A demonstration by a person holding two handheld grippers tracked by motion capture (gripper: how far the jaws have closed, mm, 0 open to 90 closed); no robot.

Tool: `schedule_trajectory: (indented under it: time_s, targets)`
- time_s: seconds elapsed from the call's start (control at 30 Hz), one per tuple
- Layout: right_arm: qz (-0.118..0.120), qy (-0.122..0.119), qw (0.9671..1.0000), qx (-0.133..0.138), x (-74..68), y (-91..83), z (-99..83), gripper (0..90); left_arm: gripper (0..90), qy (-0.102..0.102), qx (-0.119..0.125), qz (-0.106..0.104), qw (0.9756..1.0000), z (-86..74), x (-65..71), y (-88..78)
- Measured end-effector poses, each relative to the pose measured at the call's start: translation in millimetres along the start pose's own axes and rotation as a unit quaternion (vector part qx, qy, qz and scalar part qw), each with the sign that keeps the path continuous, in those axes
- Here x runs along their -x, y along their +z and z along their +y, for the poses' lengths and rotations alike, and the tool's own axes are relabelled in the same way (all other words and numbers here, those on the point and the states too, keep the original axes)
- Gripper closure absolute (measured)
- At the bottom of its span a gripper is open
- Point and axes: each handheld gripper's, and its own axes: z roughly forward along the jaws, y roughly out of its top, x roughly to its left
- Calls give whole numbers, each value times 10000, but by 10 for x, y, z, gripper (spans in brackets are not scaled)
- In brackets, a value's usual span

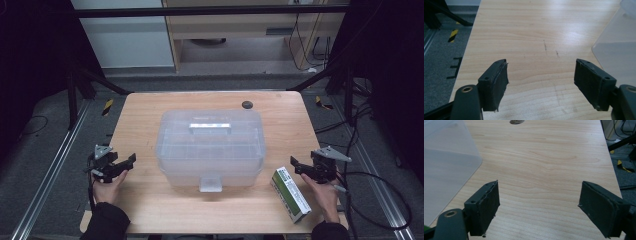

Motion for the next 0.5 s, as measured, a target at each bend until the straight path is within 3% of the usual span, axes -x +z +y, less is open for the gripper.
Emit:
schedule_trajectory:
  time_s: [0.2,0.5]
  targets:
    - [54,-189,9997,142,-2,-68,12,195,324,82,28,-51,9999,11,23,-9]
    - [402,-313,9983,284,-71,-213,169,198,390,401,-39,-70,9992,52,106,-35]
